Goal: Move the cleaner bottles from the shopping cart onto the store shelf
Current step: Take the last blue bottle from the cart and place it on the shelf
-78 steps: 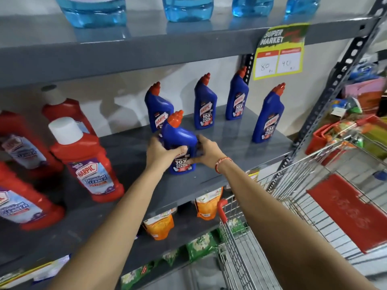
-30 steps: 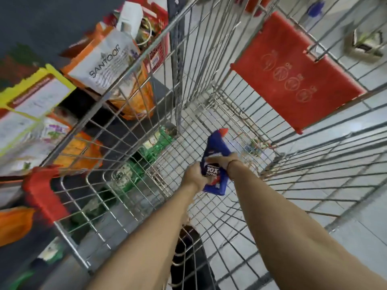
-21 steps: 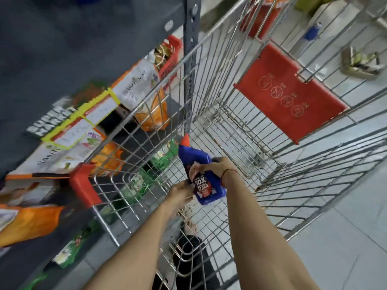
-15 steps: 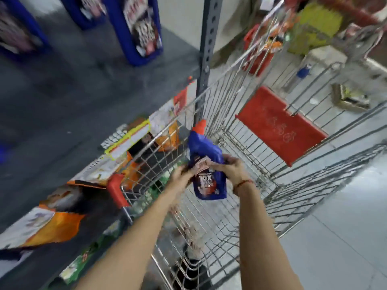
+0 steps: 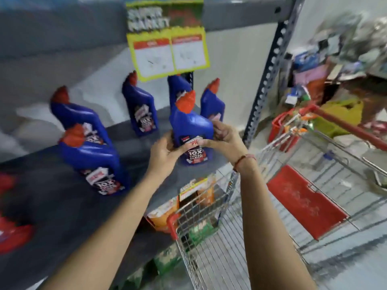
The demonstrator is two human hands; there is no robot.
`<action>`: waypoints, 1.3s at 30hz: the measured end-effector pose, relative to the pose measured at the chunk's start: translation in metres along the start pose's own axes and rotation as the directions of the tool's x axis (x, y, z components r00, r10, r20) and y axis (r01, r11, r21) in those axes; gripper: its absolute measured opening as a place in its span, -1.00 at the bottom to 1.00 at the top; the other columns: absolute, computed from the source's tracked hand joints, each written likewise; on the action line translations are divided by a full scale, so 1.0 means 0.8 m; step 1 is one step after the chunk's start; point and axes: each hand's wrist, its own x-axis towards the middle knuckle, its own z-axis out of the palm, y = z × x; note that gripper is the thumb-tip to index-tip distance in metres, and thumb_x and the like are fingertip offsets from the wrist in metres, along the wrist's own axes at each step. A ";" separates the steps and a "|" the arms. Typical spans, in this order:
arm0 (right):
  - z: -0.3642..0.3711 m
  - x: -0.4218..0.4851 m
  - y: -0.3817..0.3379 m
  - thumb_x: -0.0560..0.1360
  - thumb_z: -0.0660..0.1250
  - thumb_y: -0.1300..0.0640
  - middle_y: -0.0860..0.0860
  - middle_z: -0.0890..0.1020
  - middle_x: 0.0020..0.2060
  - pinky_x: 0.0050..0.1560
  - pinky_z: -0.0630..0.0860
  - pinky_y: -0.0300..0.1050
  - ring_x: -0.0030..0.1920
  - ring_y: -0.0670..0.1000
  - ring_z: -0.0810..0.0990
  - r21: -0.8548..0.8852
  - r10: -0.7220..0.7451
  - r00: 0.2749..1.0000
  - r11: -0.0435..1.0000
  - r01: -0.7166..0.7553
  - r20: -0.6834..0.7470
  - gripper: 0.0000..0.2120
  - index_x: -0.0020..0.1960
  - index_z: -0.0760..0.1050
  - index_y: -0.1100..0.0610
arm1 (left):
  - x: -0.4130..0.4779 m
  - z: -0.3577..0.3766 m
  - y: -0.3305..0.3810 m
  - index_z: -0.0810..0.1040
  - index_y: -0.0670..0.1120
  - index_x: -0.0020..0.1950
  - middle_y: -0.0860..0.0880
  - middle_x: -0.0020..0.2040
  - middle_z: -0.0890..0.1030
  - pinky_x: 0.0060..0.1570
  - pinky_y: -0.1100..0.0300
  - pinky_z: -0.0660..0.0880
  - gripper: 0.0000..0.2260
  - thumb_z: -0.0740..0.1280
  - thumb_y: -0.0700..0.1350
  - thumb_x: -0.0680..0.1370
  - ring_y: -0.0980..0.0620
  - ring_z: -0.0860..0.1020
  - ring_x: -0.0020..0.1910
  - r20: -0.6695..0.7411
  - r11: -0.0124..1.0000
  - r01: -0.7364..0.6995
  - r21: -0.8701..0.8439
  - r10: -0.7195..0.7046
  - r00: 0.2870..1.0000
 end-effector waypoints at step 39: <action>0.081 0.073 0.097 0.37 0.45 0.27 0.10 0.52 0.27 0.35 0.39 -0.03 0.28 0.07 0.49 -0.351 0.208 0.944 0.930 -0.109 0.257 -0.37 0.37 0.28 0.12 | -0.028 -0.042 -0.098 0.53 -0.19 0.15 -0.15 -0.01 0.68 -0.11 0.20 0.47 -0.62 0.43 -0.04 0.42 -0.05 0.63 -0.02 -0.309 0.880 0.187 0.437 -0.048 0.950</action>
